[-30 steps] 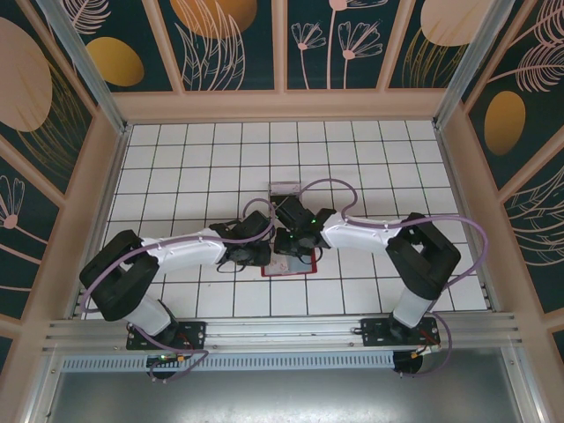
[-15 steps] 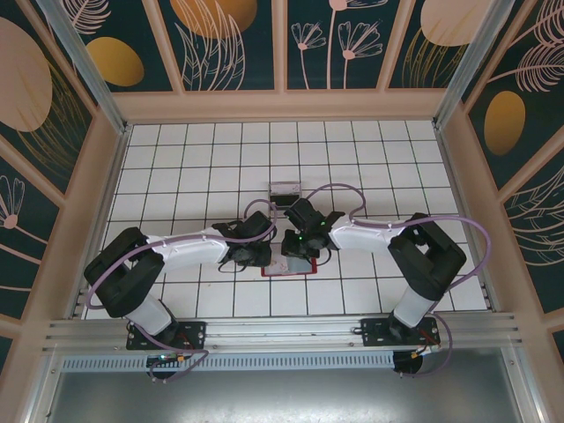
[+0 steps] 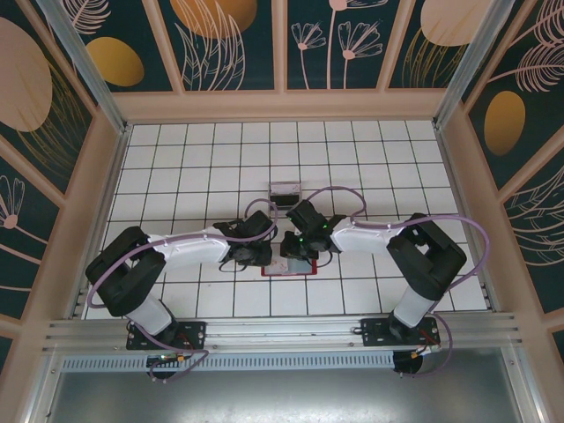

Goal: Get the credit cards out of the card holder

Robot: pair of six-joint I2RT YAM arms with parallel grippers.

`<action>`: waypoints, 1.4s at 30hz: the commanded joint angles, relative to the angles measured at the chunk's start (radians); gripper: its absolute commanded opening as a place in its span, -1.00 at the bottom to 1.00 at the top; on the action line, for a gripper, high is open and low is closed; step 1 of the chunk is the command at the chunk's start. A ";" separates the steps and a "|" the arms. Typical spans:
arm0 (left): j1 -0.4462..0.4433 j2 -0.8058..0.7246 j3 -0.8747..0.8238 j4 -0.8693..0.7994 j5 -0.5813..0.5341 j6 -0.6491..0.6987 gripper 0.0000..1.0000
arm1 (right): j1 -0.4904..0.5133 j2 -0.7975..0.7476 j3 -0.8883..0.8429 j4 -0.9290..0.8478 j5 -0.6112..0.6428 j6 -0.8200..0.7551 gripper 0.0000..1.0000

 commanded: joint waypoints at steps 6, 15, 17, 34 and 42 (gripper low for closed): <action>-0.002 0.047 -0.001 -0.031 -0.002 0.008 -0.54 | -0.011 0.024 -0.035 0.029 -0.016 -0.023 -0.61; -0.003 0.063 0.001 -0.042 -0.004 0.009 -0.54 | -0.028 0.030 -0.093 0.143 -0.117 -0.020 -0.62; -0.002 0.064 0.001 -0.043 -0.002 0.010 -0.54 | -0.037 0.023 -0.112 0.184 -0.145 -0.013 -0.63; -0.003 0.077 0.012 -0.059 -0.011 0.005 -0.54 | -0.104 -0.034 -0.254 0.417 -0.285 0.010 -0.92; -0.003 0.076 0.007 -0.067 -0.016 0.003 -0.54 | -0.143 -0.093 -0.313 0.415 -0.288 0.007 -1.00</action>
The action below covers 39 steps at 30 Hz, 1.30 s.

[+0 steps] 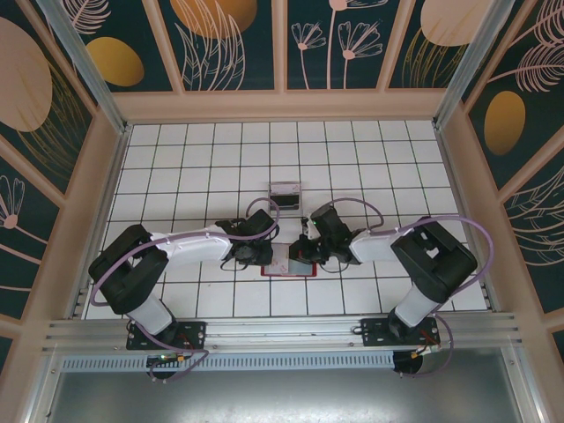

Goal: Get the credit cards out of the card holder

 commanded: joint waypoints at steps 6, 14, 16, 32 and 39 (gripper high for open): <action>-0.003 0.053 -0.020 -0.044 -0.017 -0.001 -0.54 | -0.041 -0.079 -0.056 -0.033 -0.017 -0.012 -1.00; -0.002 0.043 -0.022 -0.039 -0.019 -0.008 -0.54 | -0.057 -0.080 -0.066 0.002 -0.055 -0.015 -0.76; -0.003 0.042 -0.021 -0.040 -0.020 -0.010 -0.54 | -0.057 -0.059 -0.067 0.032 -0.067 -0.003 -0.71; -0.003 0.035 -0.026 -0.044 -0.022 -0.013 -0.54 | -0.055 0.048 -0.056 0.067 -0.089 0.001 -0.58; -0.003 0.030 -0.025 -0.047 -0.028 -0.012 -0.54 | -0.052 0.052 -0.062 0.091 -0.095 0.015 -0.87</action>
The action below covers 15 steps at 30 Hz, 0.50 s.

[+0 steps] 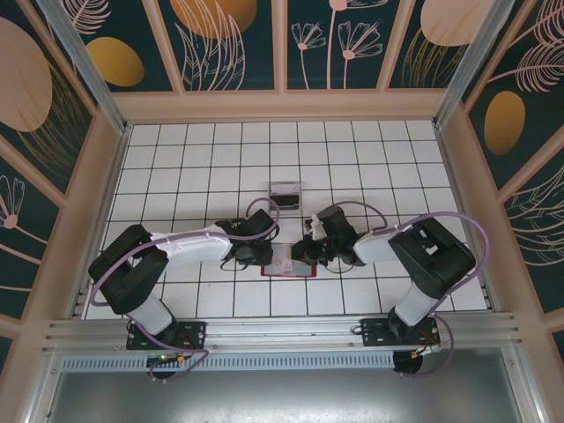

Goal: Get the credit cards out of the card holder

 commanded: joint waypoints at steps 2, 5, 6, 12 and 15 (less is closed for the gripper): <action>-0.002 0.030 -0.025 -0.048 -0.028 -0.012 -0.54 | -0.001 -0.006 -0.010 -0.049 0.048 -0.002 -0.94; -0.003 0.025 -0.026 -0.050 -0.032 -0.012 -0.54 | -0.002 -0.055 -0.013 -0.096 0.083 -0.009 -0.99; -0.003 0.022 -0.026 -0.049 -0.033 -0.013 -0.53 | -0.004 -0.075 -0.014 -0.119 0.099 -0.014 -1.00; -0.003 0.008 -0.023 -0.047 -0.029 -0.012 -0.54 | -0.014 -0.186 -0.003 -0.259 0.173 -0.054 -1.00; -0.002 -0.004 -0.023 -0.043 -0.027 -0.012 -0.54 | -0.017 -0.236 0.023 -0.339 0.210 -0.078 -1.00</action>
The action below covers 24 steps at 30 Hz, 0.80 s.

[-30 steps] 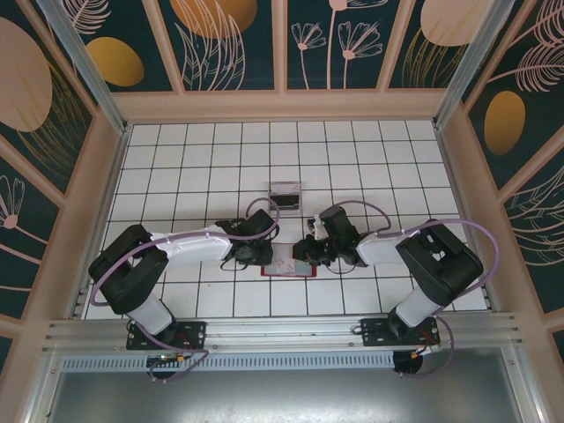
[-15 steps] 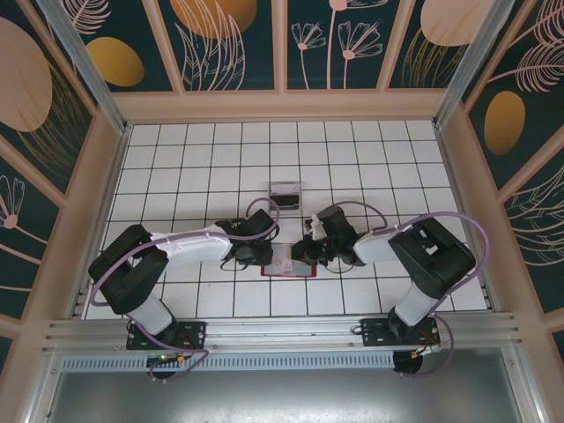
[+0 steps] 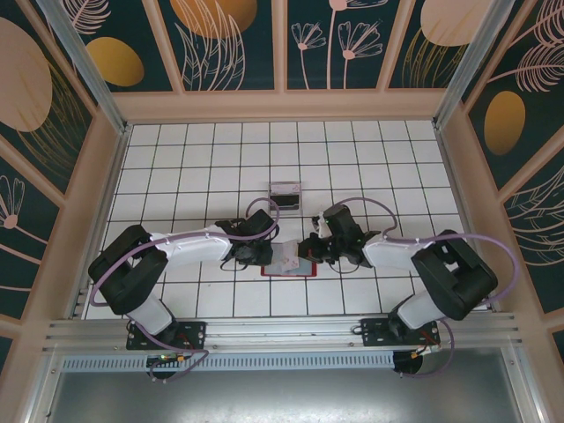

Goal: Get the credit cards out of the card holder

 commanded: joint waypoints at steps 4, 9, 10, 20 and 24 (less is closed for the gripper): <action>-0.003 -0.021 -0.026 -0.023 -0.018 -0.018 -0.54 | -0.011 -0.109 0.070 -0.216 0.127 -0.075 -1.00; -0.002 -0.054 -0.025 -0.012 -0.026 -0.022 -0.52 | -0.011 -0.162 0.147 -0.310 0.190 -0.131 -1.00; -0.003 -0.062 -0.028 -0.005 -0.026 -0.024 -0.52 | -0.011 -0.165 0.166 -0.329 0.200 -0.150 -1.00; -0.003 -0.123 -0.035 0.000 -0.051 -0.031 -0.44 | -0.010 -0.107 0.346 -0.455 0.331 -0.432 -1.00; -0.003 -0.150 -0.052 0.015 -0.056 -0.036 -0.43 | -0.008 -0.076 0.404 -0.467 0.375 -0.577 -1.00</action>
